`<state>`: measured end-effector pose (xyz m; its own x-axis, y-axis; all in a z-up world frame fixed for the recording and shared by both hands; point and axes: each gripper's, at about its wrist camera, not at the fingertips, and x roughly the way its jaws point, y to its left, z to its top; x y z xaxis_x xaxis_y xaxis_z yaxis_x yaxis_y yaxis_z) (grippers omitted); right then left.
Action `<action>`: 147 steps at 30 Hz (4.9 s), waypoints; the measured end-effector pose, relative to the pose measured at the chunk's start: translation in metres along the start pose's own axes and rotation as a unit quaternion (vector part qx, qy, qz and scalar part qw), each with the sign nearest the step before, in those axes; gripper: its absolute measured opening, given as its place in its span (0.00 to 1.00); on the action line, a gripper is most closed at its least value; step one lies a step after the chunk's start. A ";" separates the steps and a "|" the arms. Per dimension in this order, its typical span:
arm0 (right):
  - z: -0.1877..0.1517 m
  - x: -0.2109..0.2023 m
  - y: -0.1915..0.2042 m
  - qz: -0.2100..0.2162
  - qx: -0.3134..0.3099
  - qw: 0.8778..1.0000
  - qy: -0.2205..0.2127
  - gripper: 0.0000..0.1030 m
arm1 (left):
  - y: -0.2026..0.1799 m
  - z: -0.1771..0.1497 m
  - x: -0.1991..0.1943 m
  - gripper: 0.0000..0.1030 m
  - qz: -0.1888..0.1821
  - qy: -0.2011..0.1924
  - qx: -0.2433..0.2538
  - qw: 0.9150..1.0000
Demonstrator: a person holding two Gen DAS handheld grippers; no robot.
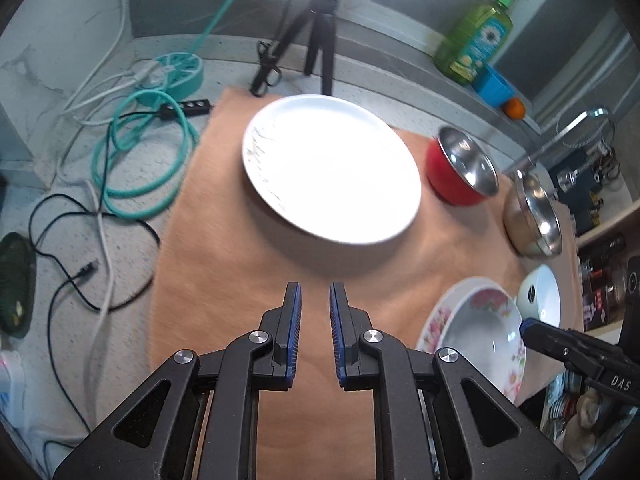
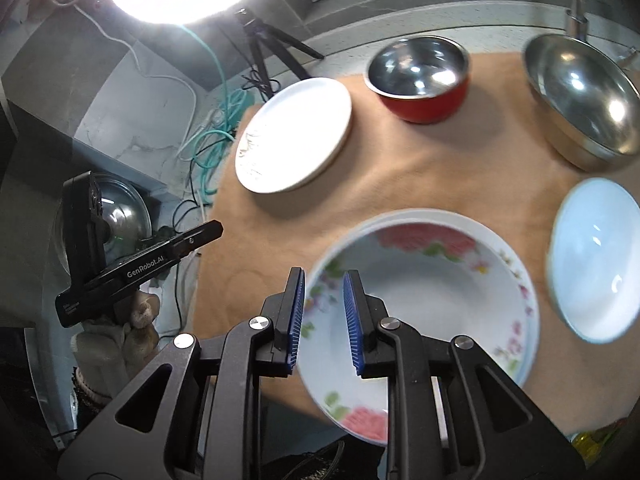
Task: Organize plates and bowls
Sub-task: 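Open both grippers and move toward the gold-leaf white plate, then close both grippers on the rim of the gold-leaf white plate, then lift the gold-leaf white plate and carry it toward the plate stack, then lower the gold-leaf plate onto the pink-rose plate stack with both grippers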
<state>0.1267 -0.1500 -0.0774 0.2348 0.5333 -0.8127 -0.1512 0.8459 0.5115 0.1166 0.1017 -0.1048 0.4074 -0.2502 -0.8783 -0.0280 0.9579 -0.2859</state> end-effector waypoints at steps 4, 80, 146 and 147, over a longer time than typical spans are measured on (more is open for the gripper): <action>0.018 0.019 0.016 0.007 0.004 1.000 0.002 0.20 | 0.021 0.022 0.001 0.12 0.002 -0.007 -0.010 1.000; 0.080 0.072 -0.009 -0.021 0.054 0.998 0.001 0.07 | 0.023 0.080 0.027 0.11 0.003 -0.007 -0.013 1.000; -0.057 -0.032 -0.100 -0.089 0.071 0.993 0.030 0.07 | -0.101 -0.068 0.031 0.11 -0.018 0.039 0.066 0.997; -0.057 -0.032 -0.100 -0.090 0.070 0.993 0.030 0.07 | -0.101 -0.068 0.031 0.11 -0.018 0.040 0.067 0.997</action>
<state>0.0799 -0.2518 -0.1189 0.1879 0.3766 -0.9071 0.0247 0.9215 0.3877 0.0698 -0.0121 -0.1296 0.3324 -0.2896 -0.8976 0.1088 0.9571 -0.2685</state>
